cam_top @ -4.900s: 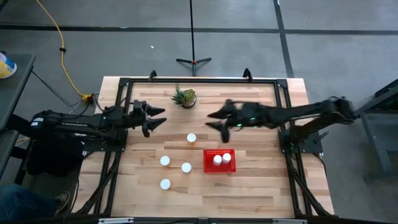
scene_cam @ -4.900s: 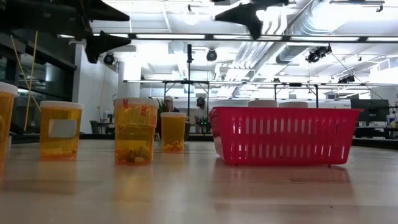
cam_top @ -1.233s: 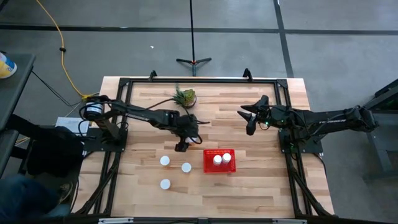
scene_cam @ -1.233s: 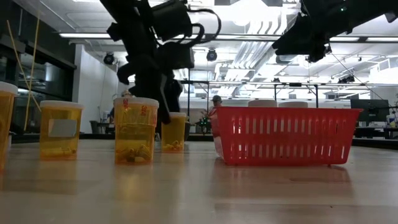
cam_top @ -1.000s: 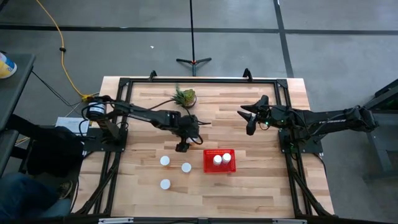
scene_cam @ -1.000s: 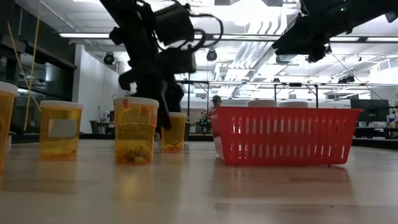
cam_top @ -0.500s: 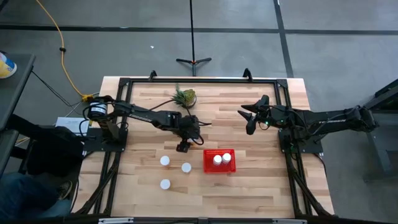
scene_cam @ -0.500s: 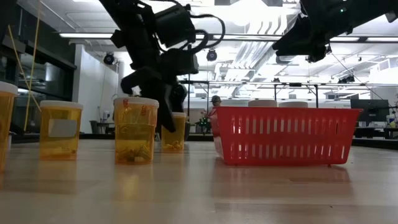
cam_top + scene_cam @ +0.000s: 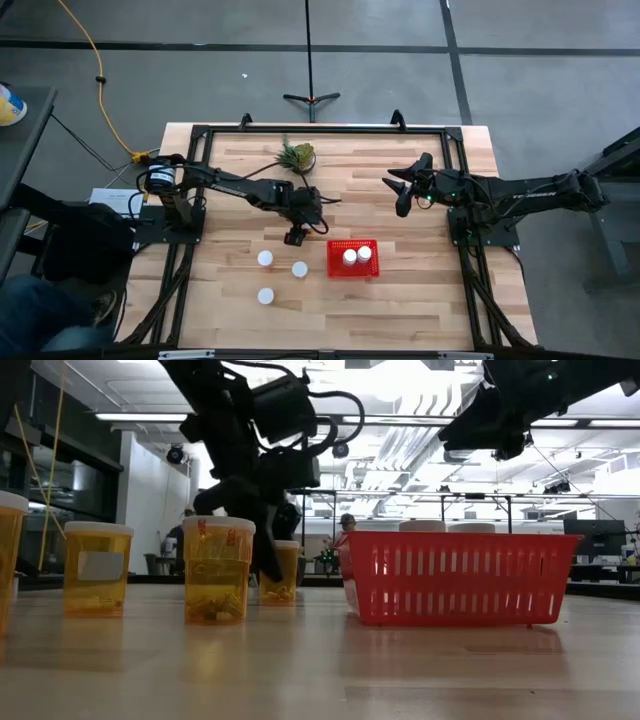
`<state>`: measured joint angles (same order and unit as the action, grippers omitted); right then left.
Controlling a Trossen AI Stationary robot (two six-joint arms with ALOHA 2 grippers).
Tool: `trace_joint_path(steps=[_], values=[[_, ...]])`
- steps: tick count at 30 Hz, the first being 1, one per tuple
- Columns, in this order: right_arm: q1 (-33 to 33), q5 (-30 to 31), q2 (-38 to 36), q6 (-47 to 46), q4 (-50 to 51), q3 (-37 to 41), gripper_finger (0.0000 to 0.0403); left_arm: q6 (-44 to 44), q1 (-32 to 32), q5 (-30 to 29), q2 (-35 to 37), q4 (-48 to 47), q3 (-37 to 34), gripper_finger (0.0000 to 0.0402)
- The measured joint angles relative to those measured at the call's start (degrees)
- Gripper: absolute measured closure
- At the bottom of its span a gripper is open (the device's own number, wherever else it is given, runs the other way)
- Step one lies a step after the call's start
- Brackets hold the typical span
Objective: Pick and place pill bottles into a basket
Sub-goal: Put the orange pill bottle into the red bin
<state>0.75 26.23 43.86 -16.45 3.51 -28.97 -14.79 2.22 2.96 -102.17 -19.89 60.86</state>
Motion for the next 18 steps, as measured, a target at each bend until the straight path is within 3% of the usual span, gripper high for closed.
trace_joint_path(steps=[18], values=[[0.0,-0.01,0.0,0.0,0.16,0.0,0.0265,0.02,0.0,-0.55,0.0,-0.95,0.0,0.0099]])
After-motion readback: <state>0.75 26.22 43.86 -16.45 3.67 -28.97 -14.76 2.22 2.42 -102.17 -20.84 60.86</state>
